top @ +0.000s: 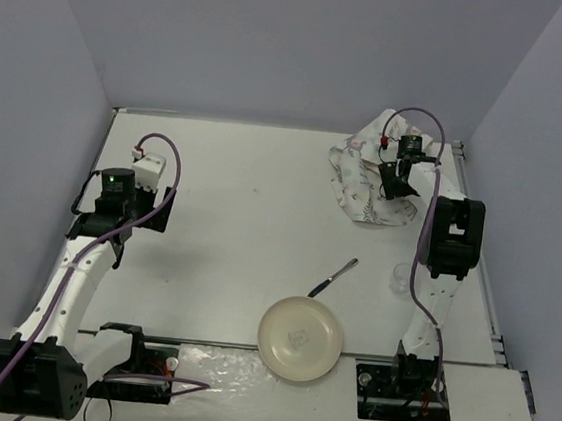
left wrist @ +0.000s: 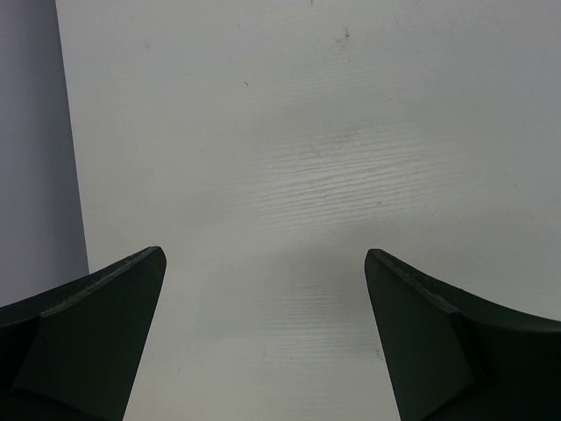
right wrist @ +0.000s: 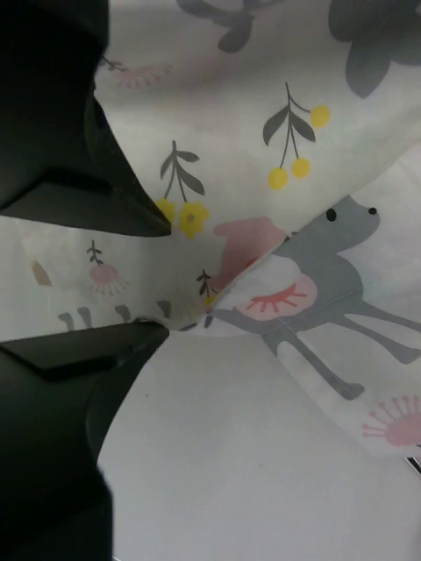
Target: Set the dinner table for one person
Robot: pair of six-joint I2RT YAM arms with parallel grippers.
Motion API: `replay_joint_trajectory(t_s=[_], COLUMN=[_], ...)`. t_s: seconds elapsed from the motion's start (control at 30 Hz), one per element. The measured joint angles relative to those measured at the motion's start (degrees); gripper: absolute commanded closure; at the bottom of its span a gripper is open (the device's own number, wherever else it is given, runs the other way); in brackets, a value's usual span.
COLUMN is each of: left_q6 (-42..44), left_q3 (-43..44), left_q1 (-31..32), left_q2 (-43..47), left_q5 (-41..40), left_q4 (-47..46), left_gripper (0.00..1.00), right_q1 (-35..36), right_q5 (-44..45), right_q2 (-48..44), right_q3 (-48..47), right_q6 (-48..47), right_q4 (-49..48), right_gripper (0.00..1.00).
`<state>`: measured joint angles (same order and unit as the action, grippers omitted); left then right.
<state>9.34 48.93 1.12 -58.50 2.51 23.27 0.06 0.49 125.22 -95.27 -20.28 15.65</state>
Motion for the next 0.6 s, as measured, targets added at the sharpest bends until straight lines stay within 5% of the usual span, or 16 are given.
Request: replay_joint_trajectory(t_s=[0.33, 0.6], left_q6=[0.5, 0.95], left_q3=[0.0, 0.08], left_q1=[0.42, 0.42], left_q2=[-1.99, -1.99], left_q5=[-1.09, -2.31], left_q4=[-0.83, -0.84], left_gripper=[0.03, 0.03], right_q1=[-2.03, -2.26], right_q5=[-1.63, -3.63], right_q2=[1.68, -6.05], right_q3=[-2.4, -9.74], right_q6=[0.2, 1.03], right_q4=[1.98, 4.88], right_gripper=[1.0, 1.0])
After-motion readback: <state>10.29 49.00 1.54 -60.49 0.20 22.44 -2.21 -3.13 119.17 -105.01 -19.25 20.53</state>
